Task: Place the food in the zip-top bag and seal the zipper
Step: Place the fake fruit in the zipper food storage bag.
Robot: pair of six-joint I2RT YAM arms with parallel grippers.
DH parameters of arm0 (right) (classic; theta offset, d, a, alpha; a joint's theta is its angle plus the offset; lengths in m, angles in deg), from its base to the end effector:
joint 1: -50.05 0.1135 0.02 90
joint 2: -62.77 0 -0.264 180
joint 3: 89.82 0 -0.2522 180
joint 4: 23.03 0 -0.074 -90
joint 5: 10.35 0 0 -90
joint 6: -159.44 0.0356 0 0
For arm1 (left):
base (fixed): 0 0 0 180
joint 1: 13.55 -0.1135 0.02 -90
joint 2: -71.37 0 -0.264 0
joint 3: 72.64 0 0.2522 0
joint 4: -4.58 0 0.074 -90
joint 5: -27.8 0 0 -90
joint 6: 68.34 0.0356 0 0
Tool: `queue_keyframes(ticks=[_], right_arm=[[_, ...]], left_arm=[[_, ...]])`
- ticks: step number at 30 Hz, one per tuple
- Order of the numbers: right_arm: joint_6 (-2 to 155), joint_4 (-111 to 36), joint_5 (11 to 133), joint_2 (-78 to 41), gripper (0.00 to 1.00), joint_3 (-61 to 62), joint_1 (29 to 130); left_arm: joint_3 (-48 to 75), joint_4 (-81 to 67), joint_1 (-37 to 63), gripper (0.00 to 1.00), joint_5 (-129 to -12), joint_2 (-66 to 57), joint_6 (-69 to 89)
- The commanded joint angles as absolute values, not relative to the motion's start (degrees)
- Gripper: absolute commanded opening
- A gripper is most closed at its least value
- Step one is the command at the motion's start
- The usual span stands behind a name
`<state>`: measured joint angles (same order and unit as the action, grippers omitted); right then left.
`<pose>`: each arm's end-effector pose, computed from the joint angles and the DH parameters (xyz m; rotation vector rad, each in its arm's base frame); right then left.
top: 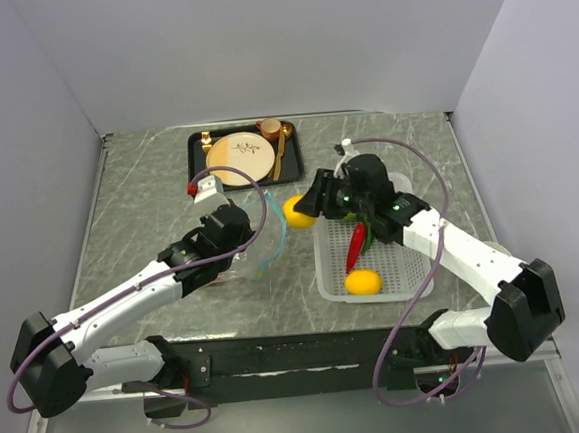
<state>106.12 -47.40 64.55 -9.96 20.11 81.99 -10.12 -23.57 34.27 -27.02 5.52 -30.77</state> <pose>0.2413 0.1613 0.3046 -0.0864 2.1801 0.9888 0.1842 -0.1727 0.2859 -0.4376 1.9943 -0.4558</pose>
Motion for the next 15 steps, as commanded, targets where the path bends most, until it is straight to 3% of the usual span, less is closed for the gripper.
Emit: queue_keyframes(ticks=[1, 9, 15], right_arm=[[107.67, -42.07, 62.86, -12.63, 0.40, 15.87, 85.11], [108.11, -41.62, 62.07, -19.75, 0.41, 11.74, 88.63], [107.58, -42.15, 62.51, -22.92, 0.49, 10.16, 90.04]], left_arm=[[-10.27, -21.40, 34.09, 0.01, -27.66, 6.76, -31.43], [-10.36, -21.31, 34.09, 0.01, -27.31, 7.99, -31.16], [-11.06, -20.87, 34.18, 0.01, -26.87, 9.66, -31.25]])
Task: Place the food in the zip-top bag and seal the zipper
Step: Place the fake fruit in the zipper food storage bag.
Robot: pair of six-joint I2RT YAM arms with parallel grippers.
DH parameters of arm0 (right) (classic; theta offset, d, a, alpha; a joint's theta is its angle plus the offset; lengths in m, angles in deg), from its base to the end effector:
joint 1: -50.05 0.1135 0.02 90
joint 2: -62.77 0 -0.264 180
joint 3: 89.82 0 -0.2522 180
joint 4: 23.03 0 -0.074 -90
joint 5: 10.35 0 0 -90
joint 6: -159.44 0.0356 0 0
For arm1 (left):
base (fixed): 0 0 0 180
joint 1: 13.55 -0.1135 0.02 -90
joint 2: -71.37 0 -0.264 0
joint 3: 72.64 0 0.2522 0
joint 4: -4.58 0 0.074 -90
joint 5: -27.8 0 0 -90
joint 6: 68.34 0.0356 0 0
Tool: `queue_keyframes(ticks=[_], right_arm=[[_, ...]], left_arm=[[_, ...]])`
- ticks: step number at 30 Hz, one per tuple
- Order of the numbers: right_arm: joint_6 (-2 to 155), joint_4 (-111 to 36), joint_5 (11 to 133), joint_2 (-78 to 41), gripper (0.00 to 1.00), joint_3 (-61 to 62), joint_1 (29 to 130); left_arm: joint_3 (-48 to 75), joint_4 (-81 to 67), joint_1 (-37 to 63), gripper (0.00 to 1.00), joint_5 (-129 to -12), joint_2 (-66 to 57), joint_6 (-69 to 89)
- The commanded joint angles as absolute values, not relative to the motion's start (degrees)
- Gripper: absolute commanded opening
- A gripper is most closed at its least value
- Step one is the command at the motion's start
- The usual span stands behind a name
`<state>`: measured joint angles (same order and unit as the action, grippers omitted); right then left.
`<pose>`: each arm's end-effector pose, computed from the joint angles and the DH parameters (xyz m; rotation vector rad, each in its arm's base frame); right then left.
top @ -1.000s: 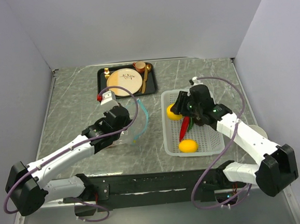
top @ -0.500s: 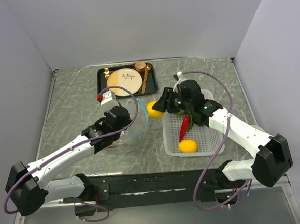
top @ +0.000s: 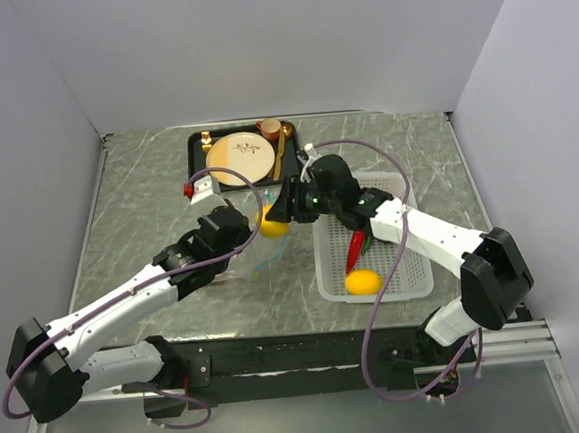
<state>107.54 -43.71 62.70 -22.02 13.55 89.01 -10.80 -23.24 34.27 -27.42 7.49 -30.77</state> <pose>0.2581 0.2221 0.2885 -0.2144 2.2425 1.0876 0.1798 -0.1682 0.2902 -0.4412 1.9767 -0.4854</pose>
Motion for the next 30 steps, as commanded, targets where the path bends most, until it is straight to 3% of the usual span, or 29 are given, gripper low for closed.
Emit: queue_keyframes(ticks=[1, 8, 15, 22, 30], right_arm=[[107.41, -42.33, 62.59, -23.18, 0.55, 9.98, 90.13], [106.18, -42.86, 62.68, -23.98, 0.87, 9.63, 90.66], [105.03, -45.31, 66.01, -22.49, 0.89, 10.06, 90.57], [103.27, -50.76, 76.90, -16.86, 0.95, 11.99, 88.99], [106.00, -54.90, 83.60, -8.78, 1.00, 18.85, 79.78]], left_arm=[[-11.06, -20.87, 34.18, 0.01, -26.87, 9.84, -31.34], [-10.89, -21.05, 34.09, 0.01, -26.96, 9.49, -31.43], [-10.89, -21.22, 34.18, 0.01, -26.96, 9.23, -31.43], [-11.06, -21.48, 34.09, 0.01, -26.34, 9.40, -31.34], [-10.80, -22.09, 34.09, 0.01, -26.70, 9.84, -30.90]])
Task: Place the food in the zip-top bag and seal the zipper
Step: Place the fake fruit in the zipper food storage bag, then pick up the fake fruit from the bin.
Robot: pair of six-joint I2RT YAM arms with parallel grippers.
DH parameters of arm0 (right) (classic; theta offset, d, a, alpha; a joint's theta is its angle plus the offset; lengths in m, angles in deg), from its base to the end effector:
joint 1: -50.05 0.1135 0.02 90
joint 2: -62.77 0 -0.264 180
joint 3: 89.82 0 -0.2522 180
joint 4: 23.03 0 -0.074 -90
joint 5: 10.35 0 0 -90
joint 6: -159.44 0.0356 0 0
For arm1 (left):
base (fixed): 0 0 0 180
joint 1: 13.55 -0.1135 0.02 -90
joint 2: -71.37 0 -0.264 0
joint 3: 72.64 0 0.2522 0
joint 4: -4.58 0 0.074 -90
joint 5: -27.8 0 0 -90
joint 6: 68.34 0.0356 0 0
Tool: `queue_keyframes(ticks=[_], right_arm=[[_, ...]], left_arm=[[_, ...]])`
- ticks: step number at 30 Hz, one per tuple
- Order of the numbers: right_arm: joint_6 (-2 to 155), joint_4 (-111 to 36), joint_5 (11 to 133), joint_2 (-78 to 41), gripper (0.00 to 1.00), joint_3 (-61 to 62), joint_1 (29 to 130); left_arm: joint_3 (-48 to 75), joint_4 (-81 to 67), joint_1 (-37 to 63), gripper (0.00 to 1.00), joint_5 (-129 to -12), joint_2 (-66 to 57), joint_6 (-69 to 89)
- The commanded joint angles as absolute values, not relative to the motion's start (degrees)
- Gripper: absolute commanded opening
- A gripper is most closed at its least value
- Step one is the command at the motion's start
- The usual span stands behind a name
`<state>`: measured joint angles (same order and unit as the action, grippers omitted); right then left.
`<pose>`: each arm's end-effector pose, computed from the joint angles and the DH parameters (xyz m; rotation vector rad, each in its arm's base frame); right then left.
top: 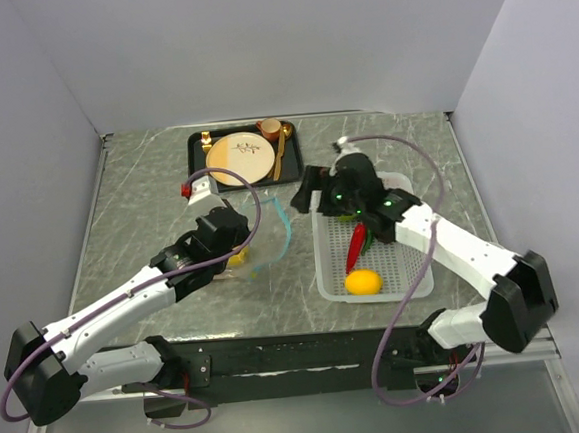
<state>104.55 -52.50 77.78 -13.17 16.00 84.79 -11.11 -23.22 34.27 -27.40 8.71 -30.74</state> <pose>0.2472 0.1728 0.3050 -0.0132 2.2101 0.7421 0.1770 -0.1651 0.2931 -0.4449 1.9641 -0.4983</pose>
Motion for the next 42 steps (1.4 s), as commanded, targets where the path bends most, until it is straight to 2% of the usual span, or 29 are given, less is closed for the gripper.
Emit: queue_keyframes(ticks=[1, 12, 26, 31, 42], right_arm=[[106.43, -54.98, 83.60, -8.42, 1.00, 19.55, 78.71], [106.09, -58.94, 86.24, -11.75, 1.00, 23.07, 70.54], [109.78, -66.76, 99.86, -11.06, 1.00, 25.27, 67.02], [109.87, -66.24, 98.99, -10.44, 1.00, 27.20, 65.53], [107.23, -62.55, 94.59, -10.62, 0.92, 29.75, 61.39]], left_arm=[[-10.45, -22.36, 34.18, 0.01, -26.52, 10.10, -31.07], [-10.36, -22.27, 34.09, 0.01, -27.04, 8.35, -30.20], [-10.71, -21.31, 34.09, 0.01, -27.13, 7.56, -28.26], [-10.54, -20.96, 34.09, 0.01, -27.31, 7.56, -27.91], [-11.24, -20.16, 34.09, 0.01, -27.75, 8.09, -28.18]])
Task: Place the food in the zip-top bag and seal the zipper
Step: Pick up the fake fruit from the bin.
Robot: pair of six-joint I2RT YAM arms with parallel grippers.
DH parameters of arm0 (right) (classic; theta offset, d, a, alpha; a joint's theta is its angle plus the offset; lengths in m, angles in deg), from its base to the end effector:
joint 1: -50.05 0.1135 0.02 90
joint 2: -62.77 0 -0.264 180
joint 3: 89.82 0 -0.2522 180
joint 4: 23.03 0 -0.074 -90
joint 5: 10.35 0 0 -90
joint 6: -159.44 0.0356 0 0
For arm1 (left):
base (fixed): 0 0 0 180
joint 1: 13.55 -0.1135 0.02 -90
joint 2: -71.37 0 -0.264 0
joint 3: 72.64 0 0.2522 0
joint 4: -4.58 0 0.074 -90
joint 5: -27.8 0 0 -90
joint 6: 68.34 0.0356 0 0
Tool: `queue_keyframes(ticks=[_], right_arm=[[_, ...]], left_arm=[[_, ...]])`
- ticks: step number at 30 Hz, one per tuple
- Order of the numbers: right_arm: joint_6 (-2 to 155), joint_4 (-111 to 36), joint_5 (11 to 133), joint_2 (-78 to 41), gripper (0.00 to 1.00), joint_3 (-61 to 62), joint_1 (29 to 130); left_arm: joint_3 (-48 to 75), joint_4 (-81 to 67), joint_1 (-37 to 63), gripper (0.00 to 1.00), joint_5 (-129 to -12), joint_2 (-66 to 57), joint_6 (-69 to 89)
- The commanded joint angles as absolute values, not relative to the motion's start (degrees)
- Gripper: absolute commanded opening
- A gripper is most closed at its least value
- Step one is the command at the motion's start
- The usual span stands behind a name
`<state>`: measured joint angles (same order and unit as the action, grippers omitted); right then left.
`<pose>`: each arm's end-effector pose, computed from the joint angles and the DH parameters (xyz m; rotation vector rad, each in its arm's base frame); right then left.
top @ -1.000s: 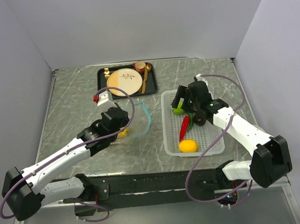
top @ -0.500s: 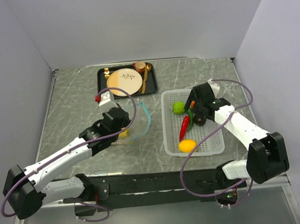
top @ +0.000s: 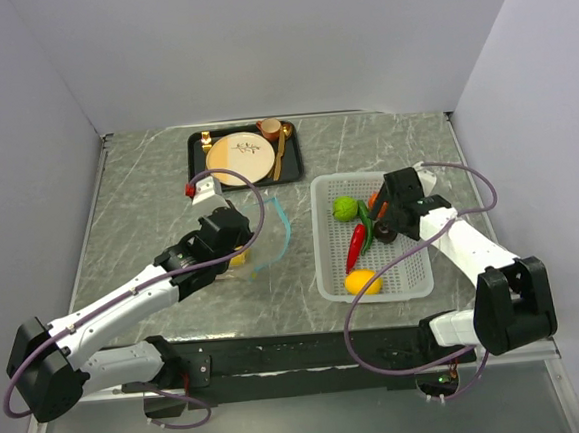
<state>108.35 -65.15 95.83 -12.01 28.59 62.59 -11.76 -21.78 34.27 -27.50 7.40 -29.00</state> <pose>0.2538 0.0463 0.2217 0.6725 2.3883 0.0186 0.1801 -0.1686 0.2864 -0.4112 1.9760 -0.4729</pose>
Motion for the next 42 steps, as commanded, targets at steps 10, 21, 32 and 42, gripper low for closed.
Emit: queue_keyframes(ticks=[10, 21, 32, 42], right_arm=[[106.35, -60.61, 91.60, -12.02, 0.75, 30.81, 60.25], [105.91, -60.08, 90.90, -13.43, 0.75, 31.25, 60.07], [105.56, -58.94, 89.76, -14.92, 0.71, 31.69, 60.24], [105.38, -58.32, 88.87, -14.40, 0.53, 31.95, 60.07]], left_arm=[[-11.06, -20.34, 34.09, 0.01, -27.93, 8.08, -28.26], [-11.06, -20.08, 34.09, 0.01, -28.63, 7.47, -28.44], [-11.15, -20.08, 34.09, 0.01, -28.45, 7.38, -28.53], [-11.59, -20.17, 34.09, 0.01, -28.10, 7.82, -28.70]])
